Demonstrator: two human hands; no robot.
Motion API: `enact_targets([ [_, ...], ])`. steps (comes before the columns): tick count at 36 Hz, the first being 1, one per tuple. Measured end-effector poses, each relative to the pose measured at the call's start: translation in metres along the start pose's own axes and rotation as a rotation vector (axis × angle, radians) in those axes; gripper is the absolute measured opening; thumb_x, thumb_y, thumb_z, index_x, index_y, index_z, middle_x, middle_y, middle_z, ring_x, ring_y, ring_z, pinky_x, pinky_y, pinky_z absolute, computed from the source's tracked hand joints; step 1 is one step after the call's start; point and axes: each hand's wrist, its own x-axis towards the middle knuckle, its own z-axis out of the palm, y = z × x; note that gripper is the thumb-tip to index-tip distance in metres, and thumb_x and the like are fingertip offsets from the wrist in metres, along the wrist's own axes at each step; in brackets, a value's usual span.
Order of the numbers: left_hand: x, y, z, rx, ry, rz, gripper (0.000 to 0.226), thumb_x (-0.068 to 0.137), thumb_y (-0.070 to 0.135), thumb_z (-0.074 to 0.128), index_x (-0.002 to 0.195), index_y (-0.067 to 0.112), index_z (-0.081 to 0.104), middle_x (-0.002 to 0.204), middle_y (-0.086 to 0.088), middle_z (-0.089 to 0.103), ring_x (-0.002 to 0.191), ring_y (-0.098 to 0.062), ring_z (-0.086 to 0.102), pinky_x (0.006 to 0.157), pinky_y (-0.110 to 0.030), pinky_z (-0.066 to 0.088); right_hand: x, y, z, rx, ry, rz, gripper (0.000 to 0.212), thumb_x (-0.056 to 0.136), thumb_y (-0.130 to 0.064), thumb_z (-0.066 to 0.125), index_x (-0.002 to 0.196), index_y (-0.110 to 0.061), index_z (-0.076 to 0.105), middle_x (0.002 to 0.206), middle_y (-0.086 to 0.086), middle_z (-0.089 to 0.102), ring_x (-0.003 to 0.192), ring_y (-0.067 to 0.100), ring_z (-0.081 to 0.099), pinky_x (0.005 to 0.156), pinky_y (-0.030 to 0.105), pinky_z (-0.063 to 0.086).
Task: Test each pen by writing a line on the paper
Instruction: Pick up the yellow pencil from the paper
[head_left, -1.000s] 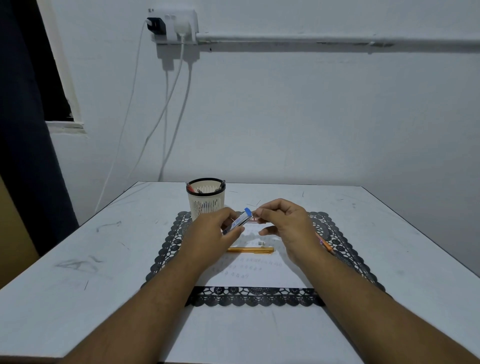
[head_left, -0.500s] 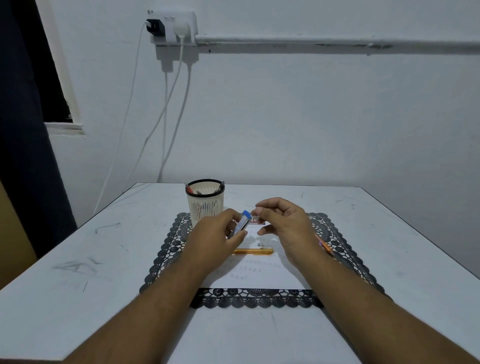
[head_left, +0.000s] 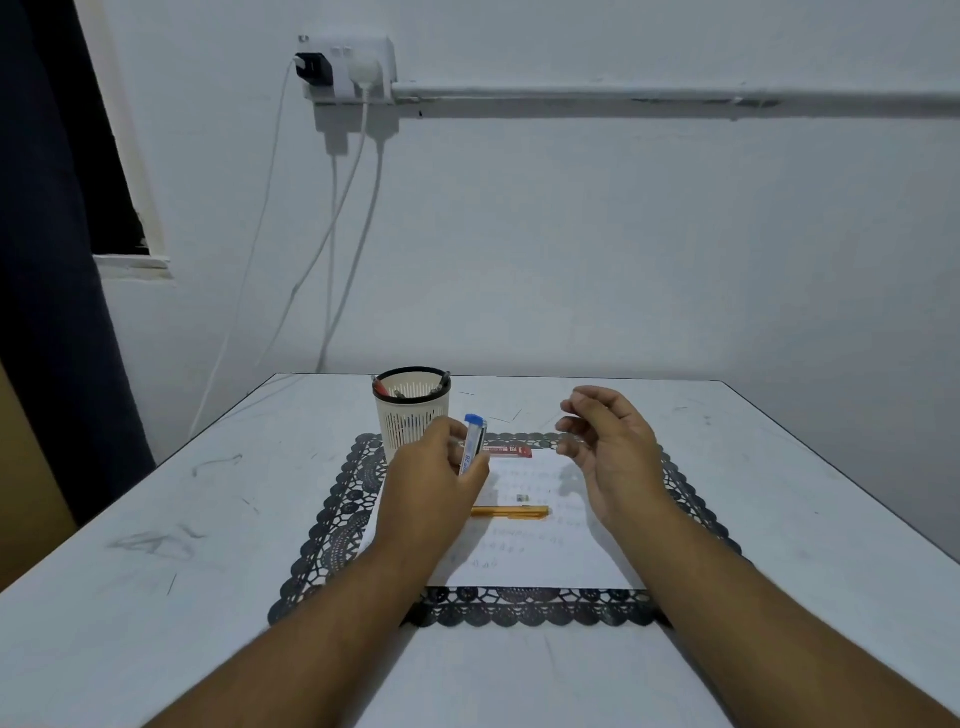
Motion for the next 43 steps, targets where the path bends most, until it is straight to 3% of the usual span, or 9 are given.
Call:
enact_targets([
  [3,0.0009,0.0004,-0.0005,-0.002,0.013,-0.002,0.027,0.091,0.033,0.076,0.113,0.024,0.062,0.076,0.013,0.066,0.071,-0.001,0.064,0.057,-0.011,0.044,0.0001,0.0011,0.0001,0.017,-0.001,0.012,0.011,0.098,0.003,0.064,0.096,-0.007,0.068,0.080,0.008,0.067,0.066,0.020,0.063,0.051,0.027,0.054],
  [8,0.0022,-0.0021,0.0002,0.047,0.027,0.026,0.034,0.092,0.035,0.075,0.120,0.023,0.059,0.076,0.008,0.068,0.070,-0.006,0.065,0.067,-0.032,0.055,-0.0009,0.0028,-0.0008,0.004,-0.047,0.029,0.010,0.098,0.001,0.065,0.099,-0.008,0.069,0.081,0.005,0.067,0.070,0.021,0.067,0.054,0.028,0.057],
  [11,0.0013,-0.0020,0.0004,0.068,0.027,0.042,0.036,0.092,0.036,0.074,0.122,0.023,0.059,0.077,0.008,0.068,0.069,-0.005,0.065,0.066,-0.030,0.055,-0.0012,0.0041,-0.0019,-0.001,-0.044,0.042,0.010,0.097,0.001,0.065,0.100,-0.008,0.069,0.084,0.006,0.066,0.071,0.022,0.067,0.054,0.029,0.057],
  [15,0.0008,0.0022,-0.0019,0.073,0.006,0.054,0.037,0.093,0.036,0.072,0.125,0.024,0.059,0.074,0.014,0.065,0.069,0.001,0.062,0.061,-0.015,0.045,0.0000,0.0042,-0.0017,0.000,-0.029,0.056,0.010,0.097,0.000,0.066,0.101,-0.008,0.069,0.086,0.008,0.066,0.072,0.025,0.069,0.053,0.030,0.057],
  [19,0.0008,0.0038,-0.0033,0.080,-0.008,0.055,0.036,0.094,0.036,0.071,0.126,0.025,0.058,0.072,0.017,0.061,0.068,0.003,0.061,0.063,-0.022,0.052,0.0005,0.0040,-0.0013,-0.005,-0.035,0.063,0.010,0.097,0.000,0.066,0.101,-0.008,0.069,0.088,0.008,0.066,0.073,0.025,0.070,0.054,0.031,0.058],
  [25,-0.0001,0.0040,-0.0033,0.105,-0.012,0.098,0.030,0.095,0.032,0.069,0.123,0.028,0.058,0.070,0.015,0.063,0.064,0.004,0.058,0.055,-0.010,0.040,0.0002,0.0039,-0.0018,-0.026,-0.053,0.079,0.010,0.098,-0.001,0.065,0.104,-0.008,0.070,0.091,0.009,0.066,0.073,0.025,0.071,0.055,0.031,0.058],
  [31,-0.0003,0.0028,-0.0024,0.108,-0.011,0.110,0.028,0.094,0.030,0.068,0.121,0.031,0.059,0.068,0.014,0.062,0.063,0.002,0.057,0.053,-0.016,0.040,0.0000,0.0037,-0.0017,-0.029,-0.068,0.090,0.009,0.098,-0.002,0.066,0.103,-0.008,0.070,0.091,0.009,0.066,0.072,0.024,0.071,0.054,0.031,0.058],
  [38,-0.0006,0.0011,-0.0011,0.091,-0.010,0.118,0.029,0.093,0.028,0.069,0.120,0.033,0.060,0.070,0.012,0.065,0.065,0.004,0.058,0.056,-0.012,0.042,-0.0007,0.0024,-0.0022,-0.028,-0.073,0.096,0.009,0.098,-0.001,0.065,0.102,-0.007,0.069,0.090,0.010,0.066,0.070,0.025,0.070,0.053,0.031,0.058],
  [43,-0.0004,-0.0001,0.0008,0.062,-0.017,0.127,0.027,0.093,0.028,0.069,0.118,0.035,0.059,0.069,0.009,0.066,0.065,-0.002,0.062,0.059,-0.024,0.050,-0.0005,0.0024,-0.0028,-0.031,-0.083,0.098,0.009,0.097,0.000,0.065,0.102,-0.007,0.069,0.089,0.010,0.066,0.070,0.024,0.070,0.054,0.032,0.058],
])
